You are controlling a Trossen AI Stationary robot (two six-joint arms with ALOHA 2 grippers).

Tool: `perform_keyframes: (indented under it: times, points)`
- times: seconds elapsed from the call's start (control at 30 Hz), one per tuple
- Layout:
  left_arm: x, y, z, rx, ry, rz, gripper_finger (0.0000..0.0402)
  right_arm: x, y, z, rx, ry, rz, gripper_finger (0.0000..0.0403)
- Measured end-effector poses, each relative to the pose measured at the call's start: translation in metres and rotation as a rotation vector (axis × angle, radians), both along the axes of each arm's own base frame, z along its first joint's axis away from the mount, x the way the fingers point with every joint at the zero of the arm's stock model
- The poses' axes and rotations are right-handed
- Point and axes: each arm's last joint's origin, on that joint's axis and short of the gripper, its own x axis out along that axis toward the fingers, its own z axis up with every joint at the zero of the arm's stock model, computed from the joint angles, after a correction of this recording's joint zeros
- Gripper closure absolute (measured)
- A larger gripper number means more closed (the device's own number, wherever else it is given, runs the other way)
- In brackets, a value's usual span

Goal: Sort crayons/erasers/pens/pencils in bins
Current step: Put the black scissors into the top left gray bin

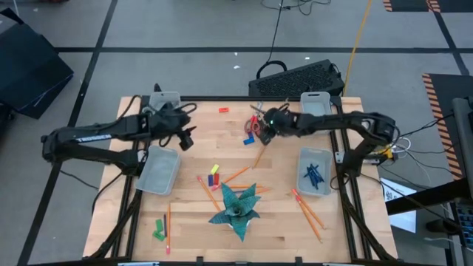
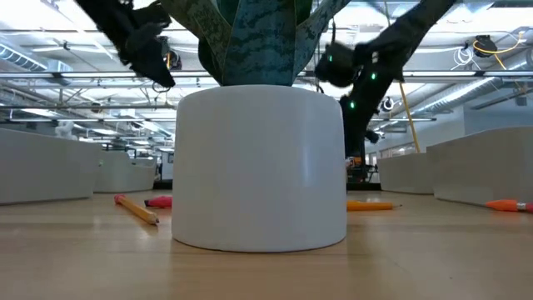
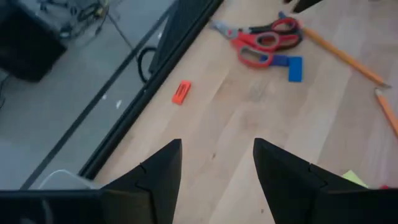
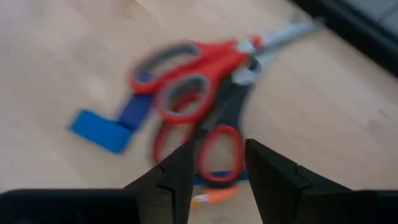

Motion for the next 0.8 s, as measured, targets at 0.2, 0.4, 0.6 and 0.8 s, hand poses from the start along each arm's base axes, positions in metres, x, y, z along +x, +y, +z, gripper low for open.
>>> perform_keyframes:
  times: [0.2, 0.4, 0.6, 0.8]
  points:
    - [0.002, 0.001, -0.027, 0.1, -0.194, -0.034, 0.0199, 0.0, -0.033, -0.021, 0.115, 0.054, 0.006, 0.0271]
    - [0.008, 0.003, -0.036, 0.122, -0.244, -0.068, 0.0199, 0.013, -0.041, -0.026, 0.182, 0.126, 0.032, 0.0271]
    - [0.009, 0.004, -0.037, 0.108, -0.251, -0.059, 0.0199, 0.013, -0.04, -0.032, 0.203, 0.165, 0.026, 0.0286]
    - [0.009, 0.004, -0.037, 0.101, -0.259, -0.049, 0.0199, 0.013, -0.041, -0.032, 0.197, 0.153, 0.021, 0.0337]
